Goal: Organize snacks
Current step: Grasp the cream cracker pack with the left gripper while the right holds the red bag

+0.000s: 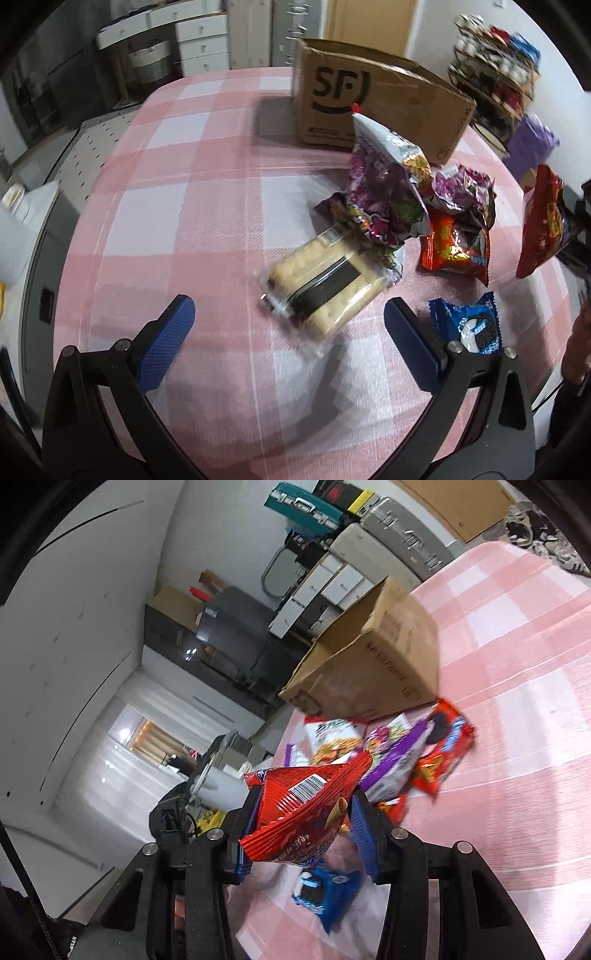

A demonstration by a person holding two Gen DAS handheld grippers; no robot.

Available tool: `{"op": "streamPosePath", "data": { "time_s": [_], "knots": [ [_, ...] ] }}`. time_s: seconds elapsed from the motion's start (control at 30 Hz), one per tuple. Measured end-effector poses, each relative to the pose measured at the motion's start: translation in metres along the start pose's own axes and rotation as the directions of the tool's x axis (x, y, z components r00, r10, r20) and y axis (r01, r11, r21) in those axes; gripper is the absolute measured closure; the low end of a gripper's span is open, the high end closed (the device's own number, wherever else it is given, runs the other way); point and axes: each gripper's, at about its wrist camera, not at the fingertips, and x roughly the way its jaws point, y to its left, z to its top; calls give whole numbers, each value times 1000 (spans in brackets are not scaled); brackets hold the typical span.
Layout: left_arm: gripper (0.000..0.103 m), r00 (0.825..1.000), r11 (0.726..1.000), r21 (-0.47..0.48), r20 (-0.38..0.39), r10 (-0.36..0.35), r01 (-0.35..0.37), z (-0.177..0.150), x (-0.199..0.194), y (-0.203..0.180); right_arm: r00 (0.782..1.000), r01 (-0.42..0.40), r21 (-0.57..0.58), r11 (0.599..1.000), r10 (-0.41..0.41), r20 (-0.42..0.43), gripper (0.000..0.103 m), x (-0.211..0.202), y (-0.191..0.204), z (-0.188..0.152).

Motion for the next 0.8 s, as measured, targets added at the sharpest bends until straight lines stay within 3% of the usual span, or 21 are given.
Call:
{"op": "streamPosePath", "data": {
  "time_s": [0.37,0.53,0.67,0.8],
  "knots": [
    [1,996,981,189,-87,-35,51,21,37,-22,999,34,25,999,-34,31,57,-16,-6,0],
    [3,989,950,289,-114,-90,119,27,48,-29,998,46,33,998,-47,29,57,-16,-6,0],
    [15,984,931,330,-133,-119,158,28,52,-34,998,50,31,998,-51,33,57,-14,-4,0],
    [41,981,930,322,-130,-141,176,31,49,-31,998,53,37,998,-54,33,57,-13,-4,-1]
  ]
}}
